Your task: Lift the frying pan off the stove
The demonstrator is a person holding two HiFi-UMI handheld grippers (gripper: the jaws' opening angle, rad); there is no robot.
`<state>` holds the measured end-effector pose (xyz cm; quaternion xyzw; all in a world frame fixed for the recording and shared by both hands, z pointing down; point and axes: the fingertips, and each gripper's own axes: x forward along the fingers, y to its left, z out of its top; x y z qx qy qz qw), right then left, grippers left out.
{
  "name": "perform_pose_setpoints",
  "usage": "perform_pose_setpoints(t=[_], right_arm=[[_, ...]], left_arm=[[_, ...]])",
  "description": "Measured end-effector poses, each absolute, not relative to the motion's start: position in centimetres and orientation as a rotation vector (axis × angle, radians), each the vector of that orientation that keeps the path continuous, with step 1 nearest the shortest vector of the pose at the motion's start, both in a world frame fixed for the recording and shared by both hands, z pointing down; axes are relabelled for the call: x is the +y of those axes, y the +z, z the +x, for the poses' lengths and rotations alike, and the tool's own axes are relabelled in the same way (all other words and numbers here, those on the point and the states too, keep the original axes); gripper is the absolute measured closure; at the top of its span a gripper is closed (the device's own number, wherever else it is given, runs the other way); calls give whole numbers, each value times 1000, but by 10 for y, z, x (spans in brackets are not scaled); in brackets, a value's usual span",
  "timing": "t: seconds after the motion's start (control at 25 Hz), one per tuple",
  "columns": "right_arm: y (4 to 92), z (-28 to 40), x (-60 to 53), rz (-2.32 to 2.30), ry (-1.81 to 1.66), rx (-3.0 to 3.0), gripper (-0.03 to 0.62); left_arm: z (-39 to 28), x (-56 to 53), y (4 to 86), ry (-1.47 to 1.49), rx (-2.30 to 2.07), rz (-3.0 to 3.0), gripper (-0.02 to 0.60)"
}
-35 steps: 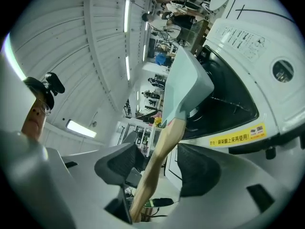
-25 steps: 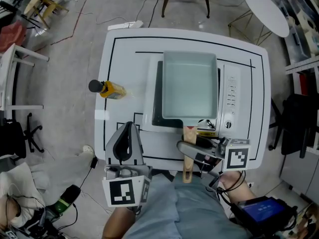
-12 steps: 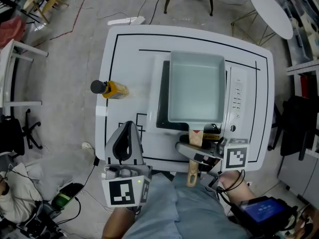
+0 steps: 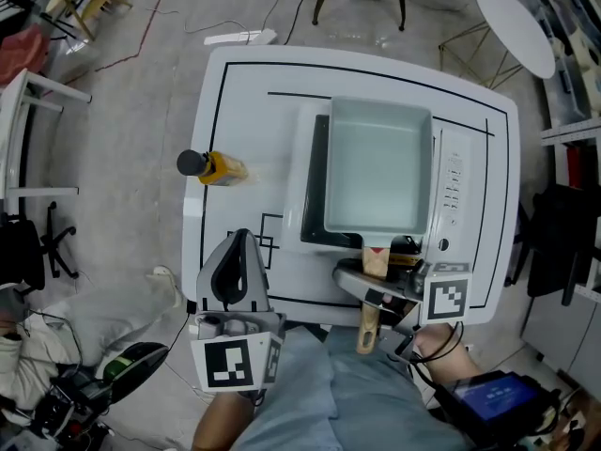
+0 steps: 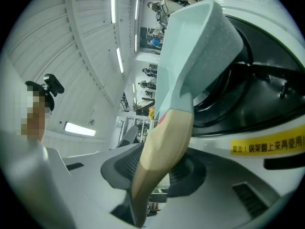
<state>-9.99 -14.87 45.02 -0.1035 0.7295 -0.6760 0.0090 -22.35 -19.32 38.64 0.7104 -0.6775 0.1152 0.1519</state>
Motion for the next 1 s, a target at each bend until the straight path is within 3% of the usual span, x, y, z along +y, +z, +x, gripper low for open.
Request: perform_pose_setpoints(t=[0.64,1.0], right_arm=[[459,-103,-144,-362,-2228,2169,534],[466,-101,-139,-373,-2272,2163,543]], left_arm=[[-227,-194,382,321,-1955,2041,565],[-226,-194,380,316,-1957,2045,565]])
